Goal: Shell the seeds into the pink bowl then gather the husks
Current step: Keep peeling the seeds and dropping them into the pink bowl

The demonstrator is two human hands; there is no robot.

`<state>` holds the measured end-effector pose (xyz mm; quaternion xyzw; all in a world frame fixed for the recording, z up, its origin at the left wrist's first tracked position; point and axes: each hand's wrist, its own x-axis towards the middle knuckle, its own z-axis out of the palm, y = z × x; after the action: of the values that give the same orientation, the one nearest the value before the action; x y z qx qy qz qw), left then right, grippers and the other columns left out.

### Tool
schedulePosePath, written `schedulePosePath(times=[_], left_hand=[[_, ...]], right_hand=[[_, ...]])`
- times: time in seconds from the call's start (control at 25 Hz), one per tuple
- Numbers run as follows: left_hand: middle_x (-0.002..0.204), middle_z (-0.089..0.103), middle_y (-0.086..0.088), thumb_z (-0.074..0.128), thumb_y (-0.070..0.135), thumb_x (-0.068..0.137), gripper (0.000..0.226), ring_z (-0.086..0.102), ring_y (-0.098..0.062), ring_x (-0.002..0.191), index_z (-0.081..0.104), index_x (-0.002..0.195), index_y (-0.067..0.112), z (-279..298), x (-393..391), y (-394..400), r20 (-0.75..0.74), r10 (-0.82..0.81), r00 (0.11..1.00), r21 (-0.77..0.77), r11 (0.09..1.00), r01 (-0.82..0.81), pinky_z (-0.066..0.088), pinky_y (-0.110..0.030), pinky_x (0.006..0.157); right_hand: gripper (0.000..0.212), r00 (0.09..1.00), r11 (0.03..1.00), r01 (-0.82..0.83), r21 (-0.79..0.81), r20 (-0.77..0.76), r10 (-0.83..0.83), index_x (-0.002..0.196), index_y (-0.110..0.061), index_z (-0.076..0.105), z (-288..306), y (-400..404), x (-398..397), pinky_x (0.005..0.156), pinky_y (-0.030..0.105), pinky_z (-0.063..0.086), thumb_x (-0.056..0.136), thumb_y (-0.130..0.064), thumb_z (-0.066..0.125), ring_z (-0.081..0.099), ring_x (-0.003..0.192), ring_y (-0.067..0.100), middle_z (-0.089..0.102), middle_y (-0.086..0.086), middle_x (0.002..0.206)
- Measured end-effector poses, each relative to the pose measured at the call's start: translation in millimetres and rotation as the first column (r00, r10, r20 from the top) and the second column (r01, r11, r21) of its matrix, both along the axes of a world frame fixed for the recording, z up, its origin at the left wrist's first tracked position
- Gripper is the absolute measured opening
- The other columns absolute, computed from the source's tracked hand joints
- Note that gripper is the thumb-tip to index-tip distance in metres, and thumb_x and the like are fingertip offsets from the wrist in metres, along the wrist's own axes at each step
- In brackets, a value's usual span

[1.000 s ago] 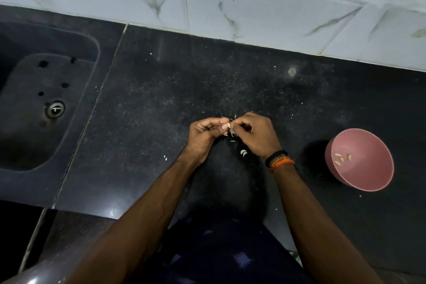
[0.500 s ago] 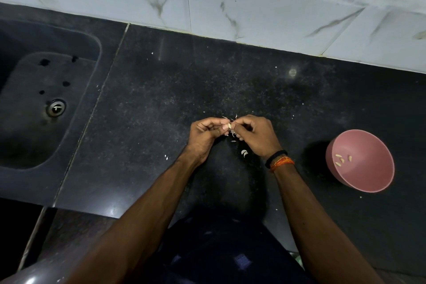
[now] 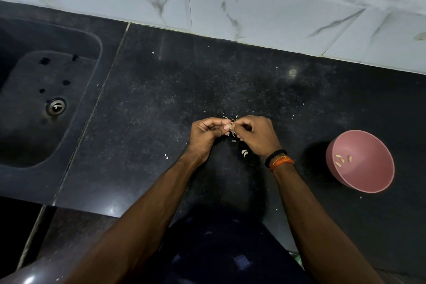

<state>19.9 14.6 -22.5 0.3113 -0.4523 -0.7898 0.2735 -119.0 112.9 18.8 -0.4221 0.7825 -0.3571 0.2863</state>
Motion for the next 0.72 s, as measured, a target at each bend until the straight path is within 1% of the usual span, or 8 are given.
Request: schedulePosePath(times=[0.12,0.24,0.44,0.56,0.64,0.72], left_hand=[[0.088,0.076,-0.014,0.071,-0.012,0.081,0.022,0.070,-0.021,0.077,0.079,0.089,0.007,0.4,-0.1,0.0,-0.004,0.000,1.000,-0.003,1.000,0.000,0.058,-0.030,0.077],[0.087,0.076,-0.013,0.069,-0.013,0.082,0.022,0.070,-0.019,0.074,0.078,0.089,0.006,2.0,-0.4,0.0,-0.012,0.004,1.000,0.008,1.000,-0.004,0.058,-0.031,0.078],[0.087,0.076,-0.013,0.069,-0.013,0.082,0.021,0.070,-0.018,0.074,0.078,0.090,0.004,-0.9,-0.1,1.6,-0.037,0.008,0.999,0.023,1.000,-0.007,0.058,-0.033,0.079],[0.090,0.075,-0.015,0.069,-0.012,0.082,0.018,0.069,-0.019,0.075,0.075,0.096,-0.002,-3.3,1.2,1.4,-0.062,0.001,0.998,0.032,0.999,0.001,0.058,-0.032,0.079],[0.092,0.075,-0.014,0.067,-0.012,0.084,0.019,0.069,-0.019,0.077,0.074,0.097,0.000,-3.8,2.1,0.3,-0.082,-0.017,0.996,0.044,0.999,0.021,0.058,-0.031,0.079],[0.095,0.075,-0.015,0.065,-0.013,0.086,0.022,0.070,-0.020,0.082,0.075,0.097,0.002,-3.9,3.0,-1.0,-0.101,-0.036,0.994,0.054,0.998,0.042,0.058,-0.031,0.081]], right_hand=[[0.011,1.000,1.000,0.012,-0.007,0.010,-0.012,0.087,-0.020,0.080,-0.6,-0.1,0.3,0.076,0.048,0.059,0.091,-0.021,0.069,0.069,0.074,0.013,0.073,-0.007,0.081],[0.010,0.998,0.999,0.046,-0.013,0.053,-0.045,0.088,-0.018,0.080,-1.6,0.0,2.8,0.078,0.048,0.059,0.091,-0.020,0.070,0.069,0.076,0.013,0.073,-0.006,0.082],[0.010,0.987,0.996,0.090,-0.021,0.132,-0.086,0.084,-0.023,0.078,-3.1,-0.1,6.4,0.077,0.048,0.059,0.089,-0.022,0.069,0.068,0.073,0.014,0.073,-0.004,0.080],[0.012,0.971,0.993,0.117,-0.018,0.211,-0.111,0.084,-0.021,0.077,-3.4,-0.8,7.9,0.071,0.044,0.059,0.091,-0.019,0.068,0.065,0.068,0.010,0.073,-0.001,0.076],[0.014,0.950,0.989,0.146,-0.020,0.281,-0.135,0.083,-0.020,0.076,-3.2,-1.4,10.1,0.067,0.039,0.057,0.092,-0.016,0.066,0.063,0.067,0.010,0.071,0.000,0.073],[0.015,0.927,0.985,0.171,-0.027,0.344,-0.152,0.083,-0.020,0.076,-2.7,-1.3,10.6,0.066,0.034,0.055,0.092,-0.014,0.066,0.062,0.067,0.010,0.070,0.003,0.072]])
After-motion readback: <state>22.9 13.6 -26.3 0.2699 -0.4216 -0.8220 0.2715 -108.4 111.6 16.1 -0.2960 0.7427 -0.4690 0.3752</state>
